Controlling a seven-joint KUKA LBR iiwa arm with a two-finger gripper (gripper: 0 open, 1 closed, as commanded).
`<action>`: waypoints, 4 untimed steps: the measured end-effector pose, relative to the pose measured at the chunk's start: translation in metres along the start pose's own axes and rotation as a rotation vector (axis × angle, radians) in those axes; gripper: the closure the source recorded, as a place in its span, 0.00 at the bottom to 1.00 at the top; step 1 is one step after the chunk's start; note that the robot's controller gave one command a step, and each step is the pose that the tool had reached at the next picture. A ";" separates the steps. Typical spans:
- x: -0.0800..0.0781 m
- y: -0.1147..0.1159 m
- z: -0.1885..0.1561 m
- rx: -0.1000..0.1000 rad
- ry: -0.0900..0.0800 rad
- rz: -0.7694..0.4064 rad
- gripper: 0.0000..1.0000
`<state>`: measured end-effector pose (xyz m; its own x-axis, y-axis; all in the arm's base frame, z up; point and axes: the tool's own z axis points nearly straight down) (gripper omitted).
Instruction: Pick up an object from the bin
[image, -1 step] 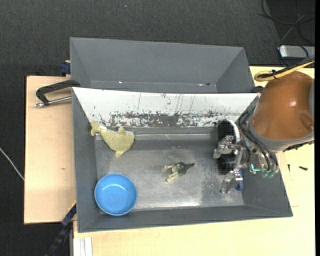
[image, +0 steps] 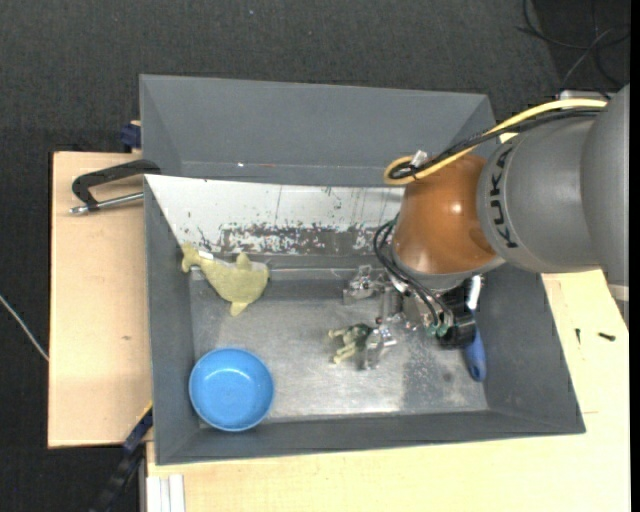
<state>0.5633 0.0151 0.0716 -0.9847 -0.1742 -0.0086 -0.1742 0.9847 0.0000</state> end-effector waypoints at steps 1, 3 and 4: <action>0.013 0.014 -0.031 -0.001 0.002 0.064 0.00; 0.020 0.014 0.000 -0.001 0.003 0.033 0.00; 0.018 0.014 -0.002 -0.001 0.003 0.032 0.00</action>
Offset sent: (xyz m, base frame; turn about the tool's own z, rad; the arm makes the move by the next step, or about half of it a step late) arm -0.0163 0.0100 0.0284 0.0642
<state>0.5427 0.0261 0.0729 -0.9898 -0.1422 -0.0053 -0.1422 0.9898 0.0009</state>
